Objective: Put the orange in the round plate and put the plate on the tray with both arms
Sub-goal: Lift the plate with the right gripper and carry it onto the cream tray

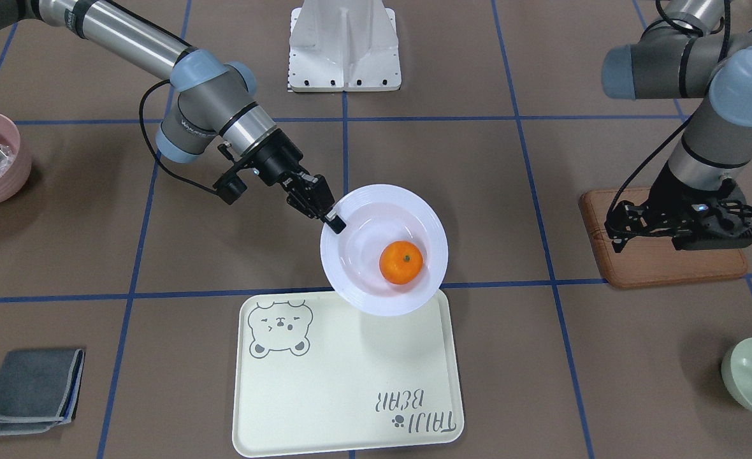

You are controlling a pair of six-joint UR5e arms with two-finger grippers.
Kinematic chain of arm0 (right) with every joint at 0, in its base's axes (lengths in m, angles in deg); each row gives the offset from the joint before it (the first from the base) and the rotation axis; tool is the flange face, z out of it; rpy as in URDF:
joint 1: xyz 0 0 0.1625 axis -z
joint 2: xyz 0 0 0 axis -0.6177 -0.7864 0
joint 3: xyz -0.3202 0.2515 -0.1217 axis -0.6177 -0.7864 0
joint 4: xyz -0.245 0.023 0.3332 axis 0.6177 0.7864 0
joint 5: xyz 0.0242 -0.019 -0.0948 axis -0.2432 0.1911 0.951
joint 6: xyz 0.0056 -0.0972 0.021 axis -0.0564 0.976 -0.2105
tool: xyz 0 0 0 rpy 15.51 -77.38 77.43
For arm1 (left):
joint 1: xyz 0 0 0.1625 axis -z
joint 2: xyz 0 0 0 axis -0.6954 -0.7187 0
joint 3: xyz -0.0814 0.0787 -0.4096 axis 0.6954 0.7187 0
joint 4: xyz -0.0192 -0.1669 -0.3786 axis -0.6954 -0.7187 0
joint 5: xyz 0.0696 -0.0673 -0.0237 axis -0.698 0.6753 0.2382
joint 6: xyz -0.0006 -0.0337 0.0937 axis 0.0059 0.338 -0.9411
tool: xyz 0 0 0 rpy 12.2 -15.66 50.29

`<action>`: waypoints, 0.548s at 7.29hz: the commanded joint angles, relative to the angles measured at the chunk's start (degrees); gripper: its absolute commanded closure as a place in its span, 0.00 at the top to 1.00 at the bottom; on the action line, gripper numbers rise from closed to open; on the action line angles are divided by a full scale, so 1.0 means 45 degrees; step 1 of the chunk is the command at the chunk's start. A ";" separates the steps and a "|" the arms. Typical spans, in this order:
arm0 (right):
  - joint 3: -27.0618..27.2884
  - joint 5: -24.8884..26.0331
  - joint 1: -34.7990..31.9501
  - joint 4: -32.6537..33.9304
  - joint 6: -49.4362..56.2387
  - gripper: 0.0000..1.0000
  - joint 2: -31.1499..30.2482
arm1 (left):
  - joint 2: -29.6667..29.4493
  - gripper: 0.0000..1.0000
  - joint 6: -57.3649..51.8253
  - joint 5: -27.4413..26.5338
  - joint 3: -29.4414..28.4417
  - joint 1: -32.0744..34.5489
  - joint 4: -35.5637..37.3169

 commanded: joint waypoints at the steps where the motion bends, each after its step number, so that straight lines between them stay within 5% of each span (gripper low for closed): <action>1: -0.2277 0.0023 -0.1052 0.0068 -0.0575 0.00 0.1423 | -0.0054 0.99 0.0023 0.0000 -0.0003 -0.0002 0.0018; 4: -0.5076 -0.0016 -0.1428 0.0146 -0.0695 0.00 0.3008 | -0.0093 0.99 0.0042 -0.0020 -0.0004 -0.0002 -0.0001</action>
